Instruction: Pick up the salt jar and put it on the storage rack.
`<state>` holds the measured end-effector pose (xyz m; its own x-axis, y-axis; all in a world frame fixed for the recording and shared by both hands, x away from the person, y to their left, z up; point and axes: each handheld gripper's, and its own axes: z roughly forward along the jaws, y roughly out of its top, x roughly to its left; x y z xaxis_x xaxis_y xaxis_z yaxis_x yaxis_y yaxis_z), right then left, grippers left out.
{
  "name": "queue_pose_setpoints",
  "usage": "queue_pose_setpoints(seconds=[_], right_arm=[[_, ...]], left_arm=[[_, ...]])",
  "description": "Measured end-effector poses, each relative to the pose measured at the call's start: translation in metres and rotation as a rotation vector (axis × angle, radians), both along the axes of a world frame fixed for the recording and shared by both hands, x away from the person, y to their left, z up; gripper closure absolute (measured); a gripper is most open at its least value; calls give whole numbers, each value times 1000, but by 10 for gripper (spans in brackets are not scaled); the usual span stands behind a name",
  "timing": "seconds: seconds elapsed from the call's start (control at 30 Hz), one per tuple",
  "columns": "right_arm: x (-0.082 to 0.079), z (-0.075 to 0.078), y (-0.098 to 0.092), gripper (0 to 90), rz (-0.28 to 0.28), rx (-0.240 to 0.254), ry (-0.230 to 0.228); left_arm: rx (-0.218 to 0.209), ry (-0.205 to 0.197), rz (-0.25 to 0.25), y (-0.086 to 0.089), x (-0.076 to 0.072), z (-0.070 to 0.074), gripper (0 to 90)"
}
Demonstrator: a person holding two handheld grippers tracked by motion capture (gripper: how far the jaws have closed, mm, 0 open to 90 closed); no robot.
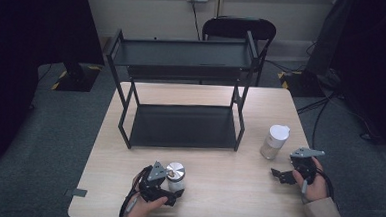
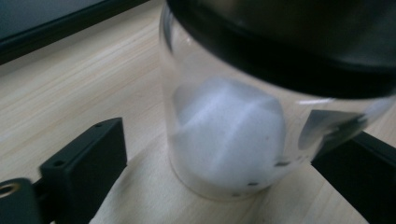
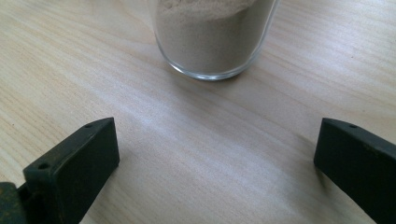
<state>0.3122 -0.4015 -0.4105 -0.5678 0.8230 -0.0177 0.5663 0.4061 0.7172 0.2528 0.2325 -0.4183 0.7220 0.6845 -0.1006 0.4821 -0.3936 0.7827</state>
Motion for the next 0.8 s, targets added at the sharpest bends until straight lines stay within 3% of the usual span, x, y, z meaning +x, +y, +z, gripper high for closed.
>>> queue_pose_setpoints(seconds=[0.3,0.4,0.6,0.8], right_arm=[[0,0,0,0,0,0,0],[0,0,0,0,1,-1,0],[0,0,0,0,0,0,0],[0,0,0,0,0,0,0]], left_arm=[[-33,-24,-4,-5,2,-5,219],[-21,-41,-15,-9,1,-4,273],[10,-53,-13,-15,-2,-1,297],[9,-37,-7,-16,0,2,301]])
